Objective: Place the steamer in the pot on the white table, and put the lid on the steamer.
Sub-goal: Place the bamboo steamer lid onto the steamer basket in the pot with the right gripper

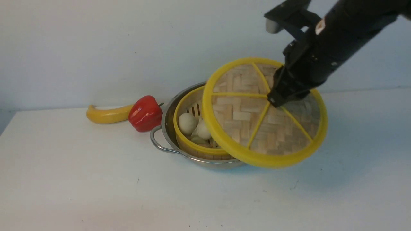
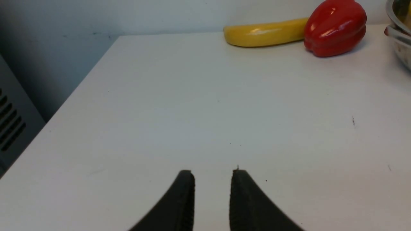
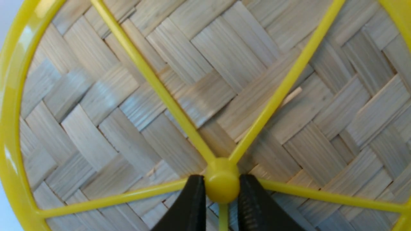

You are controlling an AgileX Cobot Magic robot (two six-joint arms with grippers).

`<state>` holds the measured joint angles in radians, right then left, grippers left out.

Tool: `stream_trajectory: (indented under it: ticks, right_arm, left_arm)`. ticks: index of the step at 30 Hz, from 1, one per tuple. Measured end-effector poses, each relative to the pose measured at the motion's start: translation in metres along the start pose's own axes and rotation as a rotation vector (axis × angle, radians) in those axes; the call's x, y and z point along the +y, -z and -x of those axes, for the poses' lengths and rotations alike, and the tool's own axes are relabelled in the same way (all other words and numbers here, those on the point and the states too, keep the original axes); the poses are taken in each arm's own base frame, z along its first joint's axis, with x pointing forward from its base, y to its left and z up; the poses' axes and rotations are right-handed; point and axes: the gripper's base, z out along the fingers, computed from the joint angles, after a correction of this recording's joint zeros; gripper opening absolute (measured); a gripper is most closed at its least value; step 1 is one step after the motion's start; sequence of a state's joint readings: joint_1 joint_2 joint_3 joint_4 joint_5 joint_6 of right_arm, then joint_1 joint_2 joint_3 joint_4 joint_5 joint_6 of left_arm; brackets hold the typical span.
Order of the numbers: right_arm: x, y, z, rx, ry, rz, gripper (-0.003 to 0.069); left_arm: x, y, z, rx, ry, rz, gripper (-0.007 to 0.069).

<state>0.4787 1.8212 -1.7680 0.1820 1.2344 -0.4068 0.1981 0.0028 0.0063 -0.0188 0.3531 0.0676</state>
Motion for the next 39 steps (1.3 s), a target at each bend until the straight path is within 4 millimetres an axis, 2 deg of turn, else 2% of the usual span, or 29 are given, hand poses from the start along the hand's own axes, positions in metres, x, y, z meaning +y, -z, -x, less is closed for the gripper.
stream_trajectory:
  ticks: [4, 7, 12, 18, 34, 39]
  right_arm:
    - [0.003, -0.022, 0.027, -0.024, 0.046, 0.008, 0.0138]
    - [-0.002, -0.038, 0.039, -0.034, 0.052, 0.004, 0.0138]
    - [-0.009, -0.067, 0.048, -0.02, 0.081, 0.004, 0.0138]
    - [-0.013, -0.097, 0.045, 0.024, 0.1, 0.015, 0.0138]
    - [-0.017, -0.104, 0.053, -0.066, 0.123, -0.023, 0.0138]
    - [-0.017, -0.114, 0.052, -0.057, 0.121, -0.014, 0.0138]
  left_arm:
    - [0.0, 0.0, 0.0, 0.0, 0.0, 0.0, 0.0157]
    - [0.0, 0.0, 0.0, 0.0, 0.0, 0.0, 0.0157]
    - [0.0, 0.0, 0.0, 0.0, 0.0, 0.0, 0.0157]
    - [0.0, 0.0, 0.0, 0.0, 0.0, 0.0, 0.0157]
    - [0.0, 0.0, 0.0, 0.0, 0.0, 0.0, 0.0157]
    - [0.0, 0.0, 0.0, 0.0, 0.0, 0.0, 0.0157]
